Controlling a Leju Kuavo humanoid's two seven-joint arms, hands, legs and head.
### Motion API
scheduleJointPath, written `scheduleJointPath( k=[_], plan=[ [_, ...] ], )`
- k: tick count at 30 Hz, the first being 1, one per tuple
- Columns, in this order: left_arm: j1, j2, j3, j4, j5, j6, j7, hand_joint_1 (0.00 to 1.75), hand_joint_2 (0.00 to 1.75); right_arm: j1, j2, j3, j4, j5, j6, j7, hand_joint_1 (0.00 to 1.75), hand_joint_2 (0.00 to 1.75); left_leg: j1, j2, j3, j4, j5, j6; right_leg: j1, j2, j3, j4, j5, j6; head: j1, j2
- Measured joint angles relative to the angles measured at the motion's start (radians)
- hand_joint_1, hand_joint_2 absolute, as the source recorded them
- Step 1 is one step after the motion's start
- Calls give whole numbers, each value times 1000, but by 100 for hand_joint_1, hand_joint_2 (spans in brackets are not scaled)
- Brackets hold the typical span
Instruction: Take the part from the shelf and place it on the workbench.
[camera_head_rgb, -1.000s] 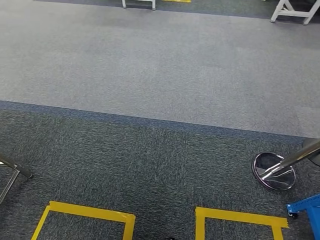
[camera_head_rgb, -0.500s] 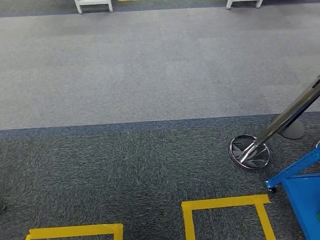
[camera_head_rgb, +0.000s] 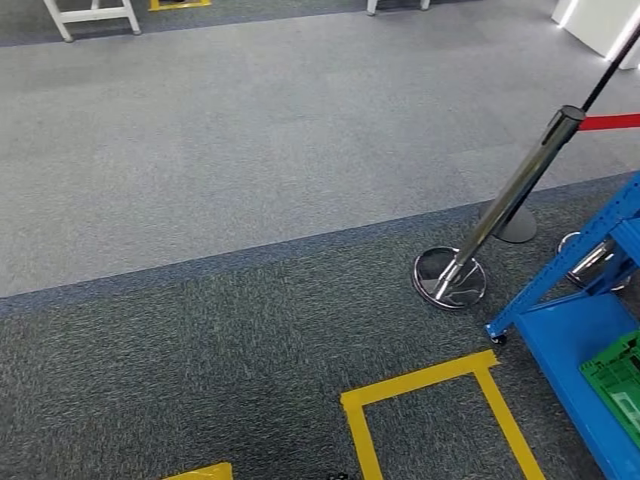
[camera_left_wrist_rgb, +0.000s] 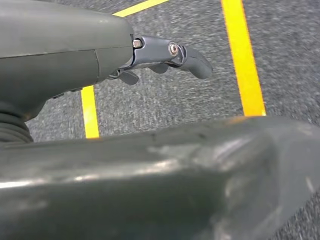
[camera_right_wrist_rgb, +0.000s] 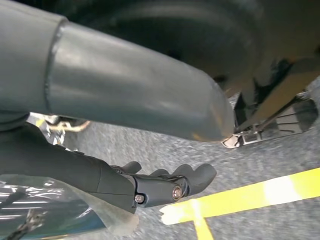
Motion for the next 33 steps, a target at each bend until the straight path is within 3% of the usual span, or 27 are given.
scheduleJointPath(
  k=[2, 4, 5, 7, 8, 10, 12, 13, 14, 15, 16, 17, 18, 19, 21, 23, 25, 27, 29, 30, 31, 33],
  plan=[
    [-1, 0, 0, 0, 2, 0, 6, 0, 0, 3, 0, 0, 0, 3, 1, 4, 0, 0, 0, 24, 5, 0, -5, -5, 0, -29, 68, -121, 62, -3, 0, 0],
    [0, -1, 0, 0, 4, 1, 13, 0, 0, 0, 0, 0, 0, 10, 3, 13, 0, 0, -5, 44, 11, 2, -12, -15, 7, -71, 136, -238, 97, -13, 0, 0],
    [0, -1, 0, 0, 4, 1, 15, 0, 0, -2, 0, 0, 0, 15, 3, 19, 0, 0, -8, 53, 14, 2, -15, -20, 10, -82, 150, -262, 99, -19, -2, 0],
    [-2, -2, 0, 0, 5, 1, 16, 0, 0, -1, 0, 0, 0, 21, 3, 32, 0, 0, -7, 72, 21, 0, -17, -31, 15, -63, 151, -267, 99, -33, -3, 0],
    [-4, -2, 0, 0, 4, 1, 16, 0, 0, 1, 0, 0, 0, 23, 2, 36, 0, 0, -5, 67, 25, 2, -22, -37, 15, -52, 152, -270, 101, -39, -4, 0],
    [-5, -3, 1, 0, 4, 1, 16, 0, 0, 2, 0, 0, 0, 26, 2, 40, 0, 0, 0, 20, 10, 49, -57, -46, 11, -30, 158, -278, 107, -53, -9, 0],
    [-2, -3, 1, 0, 4, 2, 16, 0, 0, -1, 0, 0, 0, 27, 2, 40, 0, 0, 3, -31, -46, 174, -121, -49, 10, -4, 160, -280, 109, -61, -14, 0],
    [0, -3, 1, 0, 4, 2, 16, 0, 0, -2, 0, 0, 0, 27, 2, 40, 0, 0, 3, -39, -77, 239, -146, -50, 11, 11, 160, -280, 109, -64, -14, 0],
    [3, -3, 1, 0, 4, 2, 16, 0, 0, -2, 0, 0, 0, 28, 2, 41, 0, 0, 3, -41, -100, 281, -153, -49, 12, 27, 161, -280, 108, -65, -15, 0],
    [4, -3, 1, 0, 4, 2, 16, 0, 0, -1, 0, 0, 0, 28, 2, 42, 0, 0, 2, -42, -106, 285, -139, -48, 12, 44, 163, -279, 108, -65, -15, 0],
    [4, -3, 1, 0, 3, 1, 16, 0, 0, 0, 0, 0, 0, 27, 4, 45, 0, 0, 3, -46, -96, 252, -106, -46, 12, 60, 166, -278, 108, -65, -14, 0],
    [4, -3, 1, 0, 0, 0, 16, 0, 0, 0, 0, 0, 0, 27, 8, 51, 0, 0, 3, -58, -73, 190, -62, -44, 12, 75, 168, -278, 107, -64, -14, 0],
    [4, -2, 1, 0, -5, -2, 17, 0, 0, -1, 0, 0, 0, 28, 17, 59, 0, 0, 4, -85, -47, 122, -27, -41, 12, 89, 169, -276, 106, -61, -14, 0],
    [4, -1, 0, 0, -13, -4, 19, 0, 0, -3, 0, 0, 0, 32, 28, 68, 0, 0, 6, -108, -26, 64, -5, -38, 12, 102, 166, -272, 106, -57, -14, 0],
    [2, 0, -1, 0, -27, -5, 26, 0, 0, -4, 0, 4, 0, 52, 48, 83, 0, 0, 6, -138, -9, 14, 2, -34, 9, 125, 155, -270, 108, -44, -15, 0],
    [-1, 2, -2, 0, -35, -3, 30, 0, 0, -1, 0, 10, 0, 72, 56, 90, 0, 0, 5, -119, -6, 3, 5, -25, 4, 137, 142, -272, 111, -30, -14, 0],
    [-3, 4, -2, 0, -37, -1, 25, 0, 0, 0, 0, 15, 0, 79, 57, 91, 0, 0, 5, -92, -1, -9, 11, -12, 5, 89, 119, -238, 86, -20, -10, 0],
    [-2, 5, -2, 0, -40, 0, 20, 0, 0, -4, 0, 18, 0, 86, 52, 98, 0, 0, 4, -60, 1, -14, 12, -4, 6, 25, 63, -126, 23, -13, -4, 0],
    [1, 5, -2, 0, -45, 2, 20, 0, 0, -6, 0, 24, 0, 106, 47, 121, 0, 0, 2, -25, 1, -14, 10, -2, 2, 6, 5, -13, -21, -4, -3, 0],
    [0, 5, -2, 0, -49, 2, 21, 0, 0, -5, -1, 30, 0, 118, 46, 138, 0, 0, 2, -10, 2, -14, 8, -2, 0, 3, -1, 1, -17, -1, -3, 0],
    [-2, 5, -2, 0, -52, 3, 23, 0, 0, -4, -1, 36, 0, 128, 47, 154, 0, 0, 2, 3, 3, -14, 6, -3, -2, -2, 13, -25, 5, 1, -3, 0],
    [-6, 2, -2, 0, -60, 3, 24, 0, 0, -4, -2, 43, 0, 131, 51, 174, 0, 0, 1, 26, 10, -13, 0, -10, -3, -39, 87, -157, 66, 2, -2, 0]
  ],
)
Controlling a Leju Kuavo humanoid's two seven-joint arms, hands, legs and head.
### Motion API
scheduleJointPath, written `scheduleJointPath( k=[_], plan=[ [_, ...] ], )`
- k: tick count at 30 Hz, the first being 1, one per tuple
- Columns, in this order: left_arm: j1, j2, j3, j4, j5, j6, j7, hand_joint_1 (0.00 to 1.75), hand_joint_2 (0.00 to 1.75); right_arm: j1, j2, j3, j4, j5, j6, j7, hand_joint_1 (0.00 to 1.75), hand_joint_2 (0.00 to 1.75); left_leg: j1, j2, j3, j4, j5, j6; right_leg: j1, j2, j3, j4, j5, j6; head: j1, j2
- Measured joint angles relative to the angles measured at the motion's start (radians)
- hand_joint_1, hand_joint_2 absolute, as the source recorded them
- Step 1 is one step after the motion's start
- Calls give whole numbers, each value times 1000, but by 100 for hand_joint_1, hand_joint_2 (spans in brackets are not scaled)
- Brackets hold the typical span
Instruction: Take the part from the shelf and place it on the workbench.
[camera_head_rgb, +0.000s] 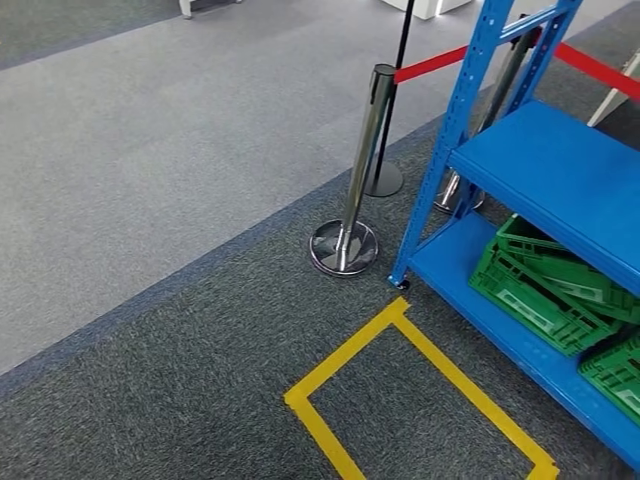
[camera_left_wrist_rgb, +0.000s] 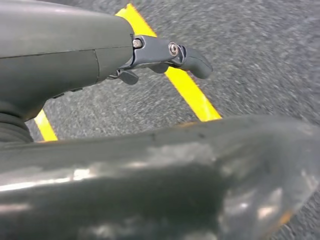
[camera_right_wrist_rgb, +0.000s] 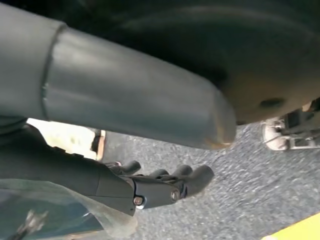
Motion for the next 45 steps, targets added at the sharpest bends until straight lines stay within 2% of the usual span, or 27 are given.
scheduleJointPath(
  k=[2, 3, 5, 6, 8, 10, 11, 12, 13, 14, 16, 18, 19, 20, 21, 22, 25, 27, 28, 30, 32, 33, 37, 41, 42, 44, 45],
  plan=[
    [-4, -5, -1, 0, -6, 10, 7, 0, 0, -4, -2, 2, 0, -9, 1, 3, 0, 0, -5, 19, 7, 2, -8, -12, 3, -35, 60, -100, 31, -9, -2, 0],
    [-6, -9, -1, 0, -8, 21, 13, 0, 0, -5, -2, 2, -1, -14, 0, 2, 0, 0, -7, 28, 10, 3, -10, -18, 6, -41, 69, -115, 32, -15, -3, 0],
    [-13, -22, -1, 0, -9, 47, 28, 0, 0, -4, -3, 2, -1, -22, -2, -2, 0, 0, -5, 41, 17, 4, -14, -28, 8, -18, 68, -116, 34, -29, -5, 0],
    [-17, -28, -1, 0, -9, 56, 33, 0, 0, -4, -3, 2, -1, -26, -1, -2, 0, 0, -2, 30, 17, 10, -22, -33, 8, -8, 69, -117, 35, -36, -7, 0],
    [-21, -37, -2, 1, -10, 64, 36, 0, 0, -6, -4, 1, -1, -35, 4, 1, 0, 0, 2, -18, -7, 75, -67, -40, 4, 14, 74, -122, 38, -49, -12, 0],
    [-20, -42, -2, 2, -11, 67, 37, 0, 0, -9, -4, -1, -1, -39, 6, 8, 0, 0, 3, -59, -69, 214, -131, -40, 7, 41, 75, -122, 39, -56, -16, 0],
    [-19, -43, -2, 2, -10, 67, 38, 0, 0, -10, -4, -1, -1, -38, 6, 12, 0, 0, 3, -65, -99, 272, -148, -39, 9, 57, 76, -122, 38, -58, -16, 0],
    [-18, -43, -1, 3, -9, 67, 38, 0, 0, -10, -4, -1, -1, -37, 5, 16, 0, 0, 3, -67, -117, 300, -146, -37, 11, 74, 77, -121, 38, -59, -16, 0],
    [-18, -43, -1, 3, -9, 67, 38, 0, 0, -9, -4, -1, -1, -35, 5, 18, 0, 0, 3, -69, -116, 286, -121, -34, 12, 91, 79, -121, 38, -59, -16, 0],
    [-19, -43, -1, 3, -10, 67, 38, 0, 0, -9, -4, -2, -1, -34, 5, 21, 0, 0, 3, -77, -98, 234, -80, -30, 13, 107, 82, -121, 38, -58, -16, 0],
    [-20, -42, -1, 3, -12, 66, 38, 0, 0, -10, -4, -2, -1, -35, 5, 23, 0, 0, 5, -126, -49, 96, -6, -21, 13, 135, 83, -119, 37, -55, -15, 0],
    [-21, -42, -1, 3, -15, 65, 38, 0, 0, -12, -4, -2, -1, -37, 6, 24, 0, 0, 5, -168, -25, 27, 11, -19, 10, 159, 73, -116, 39, -45, -15, 0],
    [-22, -43, -1, 3, -16, 64, 38, 0, 0, -12, -4, -2, -1, -37, 6, 24, 0, 0, 4, -169, -23, 20, 8, -18, 7, 171, 66, -116, 41, -37, -15, 0],
    [-22, -44, -1, 3, -18, 62, 37, 0, 0, -10, -5, -2, -1, -39, 7, 24, 0, 0, 4, -159, -22, 17, 9, -15, 5, 181, 60, -119, 43, -29, -15, 0],
    [-23, -45, -2, 3, -20, 60, 37, 0, 0, -8, -5, -3, -1, -41, 7, 25, 0, 0, 4, -146, -20, 11, 12, -10, 4, 174, 55, -118, 42, -22, -14, 0],
    [-24, -46, -3, 3, -23, 56, 37, 0, 0, -8, -6, -3, -1, -44, 8, 26, 0, 0, 5, -132, -18, 5, 15, -4, 6, 151, 44, -103, 30, -18, -12, 0],
    [-22, -46, -8, 4, -29, 44, 37, 0, 0, -13, -7, -10, -1, -52, 10, 31, 0, 0, 3, -82, -15, -2, 15, 9, 7, 58, -38, 57, -61, -8, -2, 0],
    [-21, -46, -8, 4, -31, 42, 37, 0, 0, -13, -7, -15, -1, -54, 11, 34, 0, 0, 1, -48, -14, -2, 12, 10, 4, 43, -84, 152, -92, -1, -1, 0],
    [-21, -45, -9, 4, -32, 42, 37, 0, 0, -12, -7, -17, -1, -54, 12, 36, 0, 0, 0, -34, -13, -2, 11, 9, 2, 39, -81, 149, -79, 2, -1, 0],
    [-24, -46, -12, 4, -36, 42, 37, 0, 0, -10, -8, -20, -1, -56, 13, 39, 0, 0, 1, -10, -6, -2, 5, 4, 0, 17, -15, 32, -15, 4, 0, 0],
    [-24, -47, -14, 4, -36, 44, 36, 0, 0, -12, -9, -23, -1, -58, 12, 37, 0, 0, -3, 9, 3, 0, -2, -6, 3, -20, 56, -89, 27, -5, -1, 0],
    [-25, -47, -14, 4, -36, 45, 35, 0, 0, -13, -9, -24, -1, -58, 11, 35, 0, 0, -5, 17, 6, 0, -5, -12, 5, -30, 73, -115, 33, -11, -3, 0],
    [-29, -48, -15, 4, -33, 48, 31, 0, 0, -12, -9, -28, -1, -57, 13, 31, 0, 0, -3, 43, 19, -2, -10, -31, 9, -4, 73, -122, 31, -34, -4, 0],
    [-30, -49, -15, 4, -34, 49, 31, 0, 0, -12, -10, -28, -1, -57, 15, 31, 0, 0, -1, 40, 20, 1, -16, -36, 6, 4, 80, -125, 33, -39, -4, 0],
    [-30, -49, -16, 4, -35, 50, 30, 0, 0, -12, -11, -29, -1, -57, 17, 31, 0, 0, 1, 18, 12, 23, -32, -38, 5, 9, 81, -127, 34, -43, -7, 0],
    [-26, -49, -16, 4, -36, 57, 27, 0, 0, -12, -15, -32, -1, -57, 23, 31, 0, 0, 4, -39, -58, 171, -86, -40, 5, 55, 83, -128, 37, -53, -15, 0],
    [-24, -49, -16, 4, -36, 66, 22, 0, 0, -12, -17, -33, -1, -57, 26, 31, 0, 0, 4, -64, -81, 210, -88, -37, 6, 84, 85, -128, 37, -57, -17, 0]
  ],
)
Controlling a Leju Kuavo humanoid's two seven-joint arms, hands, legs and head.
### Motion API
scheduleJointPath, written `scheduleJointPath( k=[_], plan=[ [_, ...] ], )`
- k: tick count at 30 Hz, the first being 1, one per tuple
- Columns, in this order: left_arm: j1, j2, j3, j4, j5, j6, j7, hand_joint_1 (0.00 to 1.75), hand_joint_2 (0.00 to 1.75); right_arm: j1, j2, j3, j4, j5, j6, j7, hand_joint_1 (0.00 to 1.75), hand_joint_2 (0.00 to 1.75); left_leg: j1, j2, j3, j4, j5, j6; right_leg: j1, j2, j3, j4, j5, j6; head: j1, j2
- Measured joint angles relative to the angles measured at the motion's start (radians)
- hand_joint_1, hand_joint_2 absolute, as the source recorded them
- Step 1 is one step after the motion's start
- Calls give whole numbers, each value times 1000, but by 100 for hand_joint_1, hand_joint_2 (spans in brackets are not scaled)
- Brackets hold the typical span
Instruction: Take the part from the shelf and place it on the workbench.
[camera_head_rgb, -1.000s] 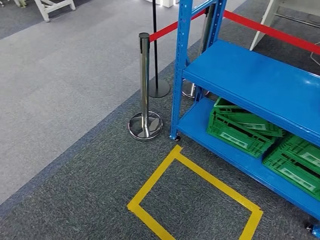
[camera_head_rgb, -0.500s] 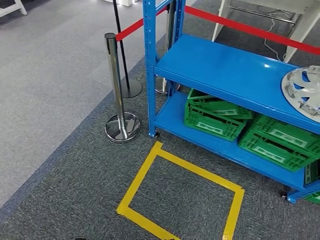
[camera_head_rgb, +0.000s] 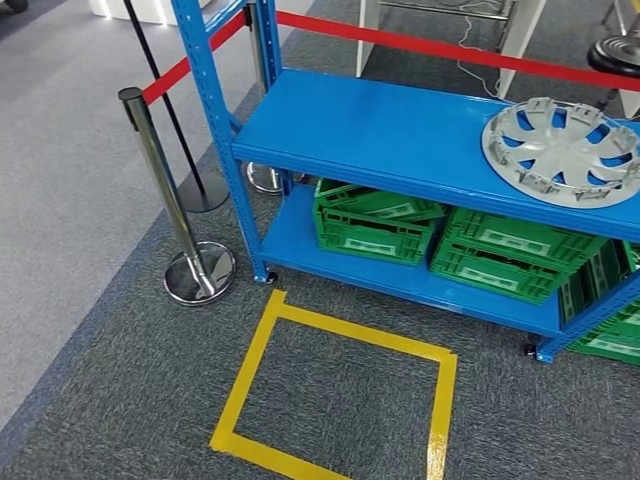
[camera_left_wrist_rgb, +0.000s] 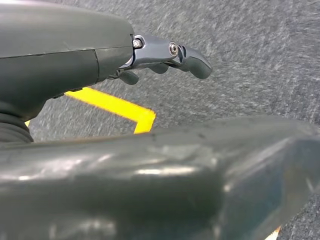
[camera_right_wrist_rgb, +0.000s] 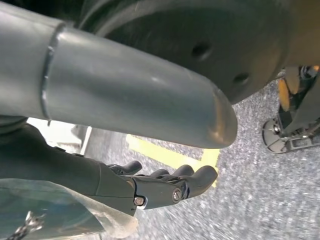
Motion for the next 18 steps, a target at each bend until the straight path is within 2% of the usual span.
scheduleJointPath(
  k=[1, 2, 3, 4, 5, 6, 7, 8, 9, 11, 12, 13, 14, 15, 17, 18],
  plan=[
    [2, 0, 0, 0, 0, 14, -8, 0, 0, 0, -1, -2, 0, 0, 3, 0, 0, 0, 0, -19, -7, -1, 22, 4, 1, 29, 2, 1, 0, -1, 0, 0],
    [2, 0, 0, 0, 0, 33, -19, 0, 0, 0, -2, -2, 0, 0, 4, -1, 0, 0, 1, -44, 20, -74, 65, 10, 1, 44, 3, 2, -1, 1, 0, 0],
    [2, 0, 0, 0, 1, 52, -30, 0, 0, -1, -2, -2, 0, 0, 4, -2, 0, 0, 2, -67, 44, -137, 89, 13, 2, 59, 1, 4, -1, 4, 0, 0],
    [1, 0, 0, 0, 4, 67, -38, 0, 0, -1, -2, -3, 0, 0, 4, -3, 0, 0, 3, -86, 58, -175, 99, 16, 1, 70, -3, 6, -1, 10, 1, 0],
    [1, 0, 0, 0, 7, 77, -44, 0, 0, -1, -2, -3, 0, 1, 4, -5, 0, 0, 2, -95, 63, -191, 96, 17, 0, 81, -8, 6, 1, 17, 1, 0],
    [0, 0, 1, 0, 10, 77, -48, 0, 0, 0, -2, -3, 0, 2, 3, -6, 0, 0, 2, -88, 65, -198, 95, 18, -2, 92, -16, 5, 3, 25, 1, 0],
    [-2, 3, 1, 0, 13, 69, -51, 0, 0, 3, -3, -3, 0, 4, 2, -7, 0, 0, 2, -77, 66, -201, 97, 21, -4, 92, -21, 4, 3, 31, 1, 0],
    [-2, 6, 2, 0, 16, 57, -55, 0, 0, 6, -4, -3, 0, 6, 0, -9, 0, 0, 3, -66, 68, -207, 99, 27, -4, 75, -28, 11, -2, 36, 2, 0],
    [-1, 11, 2, 0, 19, 43, -60, 0, 0, 7, -4, -3, 0, 10, -3, -12, 0, 0, 5, -53, 70, -213, 102, 32, -2, 46, -43, 35, -18, 40, 7, 0],
    [3, 21, 3, 0, 26, 24, -67, 0, 0, 5, -5, -3, 0, 23, -9, -25, 0, 0, 4, -22, 73, -218, 102, 41, 0, -19, -100, 147, -76, 45, 16, 0],
    [6, 26, 4, 0, 29, 20, -69, 0, 0, 5, -5, -3, 0, 31, -11, -32, 0, 0, 2, -5, 73, -218, 101, 42, -2, -33, -137, 217, -106, 49, 19, 0],
    [8, 30, 6, 0, 31, 18, -69, 0, 0, 5, -5, -3, 0, 36, -13, -38, 0, 0, 0, 11, 73, -217, 100, 43, -4, -40, -164, 271, -123, 52, 19, 0],
    [9, 34, 7, 0, 32, 17, -69, 0, 0, 6, -5, -3, 0, 40, -14, -42, 0, 0, 0, 27, 74, -217, 98, 42, -5, -44, -173, 289, -120, 54, 20, 0],
    [9, 36, 8, 0, 32, 16, -69, 0, 0, 7, -5, -3, 0, 41, -15, -44, 0, 0, 0, 40, 76, -217, 96, 41, -5, -49, -158, 265, -98, 55, 20, 0],
    [9, 39, 9, 0, 32, 15, -70, 0, 0, 8, -5, -3, -1, 43, -17, -46, 0, 0, 1, 60, 85, -217, 90, 33, -6, -73, -82, 130, -33, 56, 21, 0],
    [8, 40, 9, 0, 32, 15, -70, 0, 0, 8, -6, -3, -1, 45, -18, -46, 0, 0, -1, 68, 87, -215, 85, 27, -5, -84, -44, 65, -14, 52, 21, 0]
  ],
)
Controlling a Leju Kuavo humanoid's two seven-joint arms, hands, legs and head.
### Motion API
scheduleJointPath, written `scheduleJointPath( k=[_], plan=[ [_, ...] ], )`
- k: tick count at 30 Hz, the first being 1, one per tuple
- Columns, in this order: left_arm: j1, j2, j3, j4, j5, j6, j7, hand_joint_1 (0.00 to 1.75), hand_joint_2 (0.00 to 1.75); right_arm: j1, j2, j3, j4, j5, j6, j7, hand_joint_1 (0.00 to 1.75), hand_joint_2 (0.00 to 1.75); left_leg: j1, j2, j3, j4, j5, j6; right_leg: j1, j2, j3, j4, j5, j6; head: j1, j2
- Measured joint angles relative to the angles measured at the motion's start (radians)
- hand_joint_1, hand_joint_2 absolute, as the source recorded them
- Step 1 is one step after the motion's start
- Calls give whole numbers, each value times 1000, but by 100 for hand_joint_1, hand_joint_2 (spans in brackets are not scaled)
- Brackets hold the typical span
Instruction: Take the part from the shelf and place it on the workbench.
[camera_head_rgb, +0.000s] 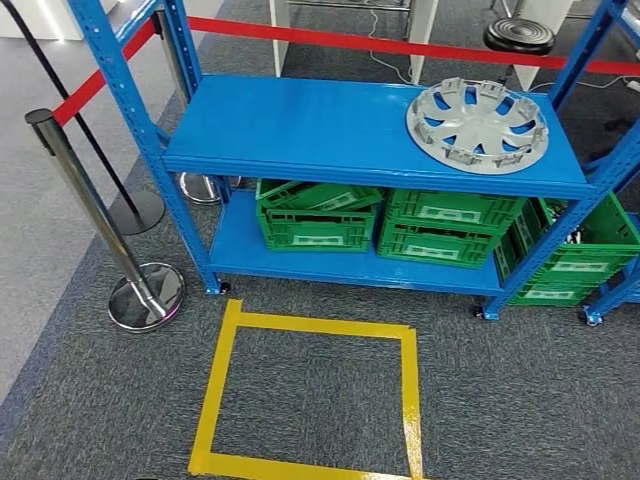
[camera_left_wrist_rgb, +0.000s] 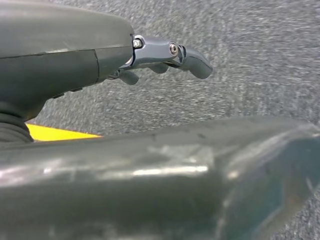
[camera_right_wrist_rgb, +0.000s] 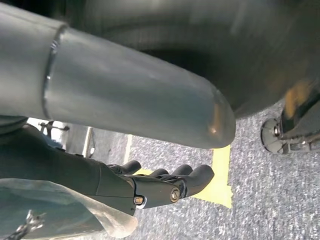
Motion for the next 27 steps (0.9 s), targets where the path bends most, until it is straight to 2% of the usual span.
scheduleJointPath(
  k=[1, 2, 4, 6, 8, 10, 11, 12, 14, 15, 16, 17, 18, 21, 22, 23, 25, 26, 27],
  plan=[
    [-1, 1, 0, 0, 0, 0, 0, 0, 0, 0, 0, 0, 0, 2, -1, 0, 0, 0, -2, 5, 2, 1, -3, -7, 2, -7, 24, -41, 7, -5, -1, 0],
    [-4, 2, 1, 0, 0, 1, 0, 0, 0, 0, 0, 0, -1, 4, -3, 1, 0, 0, -4, 9, 3, 1, -5, -13, 4, -8, 35, -57, 3, -12, -2, 0],
    [-9, 4, 1, 0, 0, 1, -2, 0, 0, 3, 0, 1, -1, 7, -9, 4, 0, 0, -4, 14, 7, 0, -7, -25, 6, -2, 38, -59, -1, -27, -3, 0],
    [-11, 5, 1, 0, 0, 0, -6, 0, 0, 4, 0, 1, -1, 7, -13, 6, 0, 0, 1, -11, 1, 26, -27, -35, 4, 4, 44, -63, -2, -41, -7, 0],
    [-7, 9, 1, 0, -1, -2, -11, 0, 0, 1, 0, 1, -1, 7, -14, 5, 0, 0, 2, -51, -49, 135, -80, -39, 4, 13, 53, -65, -6, -52, -15, 0],
    [0, 12, 3, 0, -2, -3, -14, 0, 0, -2, 0, 1, -1, 7, -12, 4, 0, 0, 2, -66, -121, 269, -123, -39, 8, 25, 61, -65, -12, -60, -18, 0],
    [3, 12, 4, 0, -2, -3, -14, 0, 0, -2, 0, 1, -1, 7, -11, 4, 0, 0, 2, -68, -142, 299, -121, -37, 10, 32, 66, -65, -16, -61, -18, 0],
    [5, 13, 5, 0, -2, -3, -14, 0, 0, -1, 0, 1, -1, 7, -10, 4, 0, 0, 1, -68, -146, 290, -96, -32, 13, 39, 73, -65, -21, -62, -18, 0],
    [6, 14, 8, 0, -2, -4, -14, 0, 0, 0, 0, 1, -1, 7, -9, 3, 0, 0, -5, -70, -112, 178, -12, -17, 16, 49, 88, -65, -32, -61, -18, 0],
    [6, 16, 8, 0, -2, -5, -14, 0, 0, 0, 1, 1, 0, 8, -7, 3, 0, 0, -9, -73, -88, 116, 18, -7, 18, 52, 92, -66, -39, -58, -18, 0],
    [5, 18, 9, 0, -2, -6, -14, 0, 0, 0, 2, 1, 0, 8, -5, 3, 0, 0, -13, -74, -68, 68, 31, -1, 19, 54, 94, -67, -46, -54, -18, 0],
    [4, 19, 9, 0, -2, -7, -14, 0, 0, -1, 2, 1, 1, 9, -4, 3, 0, 0, -16, -76, -56, 39, 29, 4, 18, 55, 96, -69, -50, -48, -18, 0],
    [3, 19, 9, 0, -2, -7, -14, 0, 0, -2, 3, 1, 1, 11, -2, 3, 0, 0, -18, -76, -49, 28, 19, 8, 18, 55, 101, -68, -49, -39, -18, 0],
    [4, 17, 10, 0, -3, -7, -14, 0, 0, -2, 3, 1, 1, 16, -1, 4, 0, 0, -15, -79, -21, 3, 14, 23, 14, 51, 110, -44, -55, -17, -18, 0],
    [3, 16, 10, 0, -3, -7, -14, 0, 0, -3, 3, 1, 1, 17, -1, 4, 0, 0, -12, -79, -11, -1, 13, 27, 13, 49, 94, -14, -74, -13, -16, 0],
    [3, 17, 10, 0, -3, -7, -15, 0, 0, -4, 3, 1, 1, 18, -1, 4, 0, 0, -11, -78, -4, -3, 8, 29, 11, 47, 63, 37, -100, -9, -13, 0],
    [2, 16, 10, 0, -4, -7, -15, 0, 0, -5, 2, 1, 1, 20, 0, 4, 0, 0, -10, -77, 6, -3, -4, 31, 7, 45, -21, 159, -145, 0, -11, 0],
    [3, 16, 11, 0, -4, -7, -16, 0, 0, -3, 2, 1, 1, 21, 0, 4, 0, 0, -10, -76, 13, -3, -12, 29, 4, 45, -55, 195, -146, 3, -11, 0],
    [5, 16, 11, 0, -4, -7, -16, 0, 0, -1, 2, 1, 1, 22, 1, 4, 0, 0, -9, -76, 24, -3, -21, 27, 1, 44, -71, 196, -127, 7, -11, 0]
  ],
)
